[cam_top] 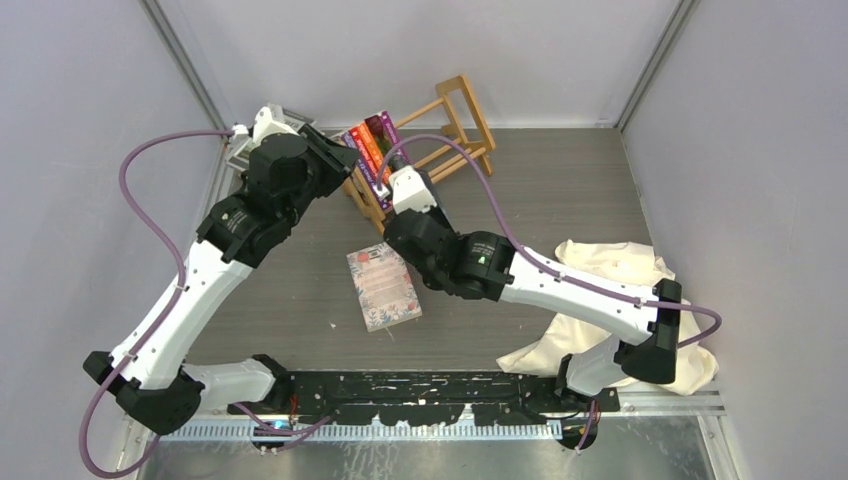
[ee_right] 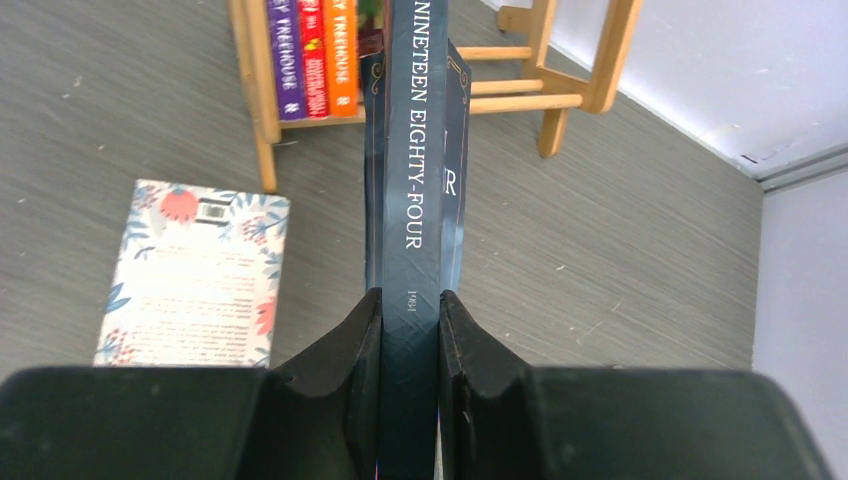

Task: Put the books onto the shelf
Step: Pick up the book from the center of the board, then place the book on the shelf.

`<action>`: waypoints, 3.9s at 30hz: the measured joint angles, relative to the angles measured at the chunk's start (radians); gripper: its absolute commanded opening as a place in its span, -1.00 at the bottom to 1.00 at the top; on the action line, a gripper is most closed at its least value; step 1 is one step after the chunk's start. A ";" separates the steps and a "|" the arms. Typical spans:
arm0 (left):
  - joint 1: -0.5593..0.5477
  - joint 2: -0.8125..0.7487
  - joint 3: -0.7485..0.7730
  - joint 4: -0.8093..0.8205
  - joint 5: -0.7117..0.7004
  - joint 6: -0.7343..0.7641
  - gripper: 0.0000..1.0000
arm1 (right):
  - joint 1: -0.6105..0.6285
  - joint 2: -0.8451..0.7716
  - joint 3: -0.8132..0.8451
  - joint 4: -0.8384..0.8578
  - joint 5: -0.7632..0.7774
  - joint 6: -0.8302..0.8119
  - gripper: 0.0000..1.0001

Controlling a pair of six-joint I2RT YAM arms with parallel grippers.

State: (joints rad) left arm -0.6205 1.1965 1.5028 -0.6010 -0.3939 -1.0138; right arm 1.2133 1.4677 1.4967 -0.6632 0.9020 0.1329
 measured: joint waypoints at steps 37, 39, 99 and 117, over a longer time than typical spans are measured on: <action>0.257 -0.073 -0.269 0.027 0.103 -0.026 -0.28 | -0.661 0.527 0.322 0.618 -0.685 -0.284 -0.98; 0.265 -0.083 -0.269 0.027 0.103 -0.025 -0.28 | -0.663 0.548 0.346 0.632 -0.701 -0.279 -0.98; 0.276 -0.105 -0.500 0.211 0.082 -0.052 -0.31 | -0.685 0.543 -0.053 1.111 -0.810 -0.107 -0.58; 0.334 -0.068 -0.472 0.217 0.117 -0.051 -0.31 | -0.692 0.658 0.283 0.698 -0.829 -0.134 -0.28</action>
State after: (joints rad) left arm -0.2863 1.1286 1.0309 -0.3843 -0.2764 -1.0645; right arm 0.5209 2.1262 1.7794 0.0353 0.0731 -0.0013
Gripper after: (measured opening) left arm 0.344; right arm 0.344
